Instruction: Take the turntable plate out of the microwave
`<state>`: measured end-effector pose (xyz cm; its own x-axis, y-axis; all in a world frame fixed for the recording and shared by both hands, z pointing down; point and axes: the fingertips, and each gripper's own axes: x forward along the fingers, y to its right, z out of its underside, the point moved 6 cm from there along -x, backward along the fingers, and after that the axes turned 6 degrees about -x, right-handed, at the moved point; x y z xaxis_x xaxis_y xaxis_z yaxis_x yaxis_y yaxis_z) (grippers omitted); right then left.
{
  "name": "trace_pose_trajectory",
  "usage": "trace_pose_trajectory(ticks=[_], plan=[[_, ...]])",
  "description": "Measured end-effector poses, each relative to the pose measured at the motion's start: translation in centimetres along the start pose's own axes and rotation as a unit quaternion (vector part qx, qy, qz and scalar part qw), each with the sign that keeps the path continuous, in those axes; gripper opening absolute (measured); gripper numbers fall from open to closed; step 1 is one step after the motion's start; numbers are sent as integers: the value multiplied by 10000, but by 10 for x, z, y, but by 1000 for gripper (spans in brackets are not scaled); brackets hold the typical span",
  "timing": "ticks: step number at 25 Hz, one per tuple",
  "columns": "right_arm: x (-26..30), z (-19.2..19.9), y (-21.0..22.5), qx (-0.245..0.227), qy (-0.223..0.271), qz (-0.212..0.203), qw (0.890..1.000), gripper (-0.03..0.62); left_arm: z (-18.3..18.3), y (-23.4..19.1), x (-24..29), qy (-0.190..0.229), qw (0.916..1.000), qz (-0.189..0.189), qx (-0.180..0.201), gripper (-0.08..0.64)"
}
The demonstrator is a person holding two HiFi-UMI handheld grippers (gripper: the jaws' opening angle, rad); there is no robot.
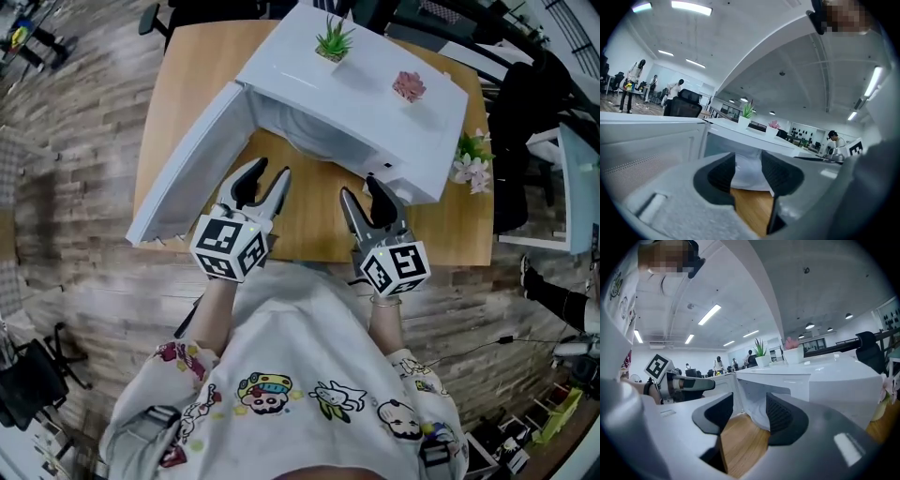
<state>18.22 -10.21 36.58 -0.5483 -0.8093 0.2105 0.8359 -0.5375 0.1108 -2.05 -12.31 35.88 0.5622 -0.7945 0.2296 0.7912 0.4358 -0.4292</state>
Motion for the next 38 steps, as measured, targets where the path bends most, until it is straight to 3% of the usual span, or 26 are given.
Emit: trace_pose_trajectory(ticks=[7,22,38], plan=[[7,2,0,-78,-103,-192,9997,215,4,-1,0,1,9995,-57,-296,170],[23,11,-6,-89,-429,-115,9990,213,17,-19,15,-350,9975,150,-593,170],[42,49,-3,-28,-767,-32,9970,206,54,-49,62,-844,9877,306,-1284,170]])
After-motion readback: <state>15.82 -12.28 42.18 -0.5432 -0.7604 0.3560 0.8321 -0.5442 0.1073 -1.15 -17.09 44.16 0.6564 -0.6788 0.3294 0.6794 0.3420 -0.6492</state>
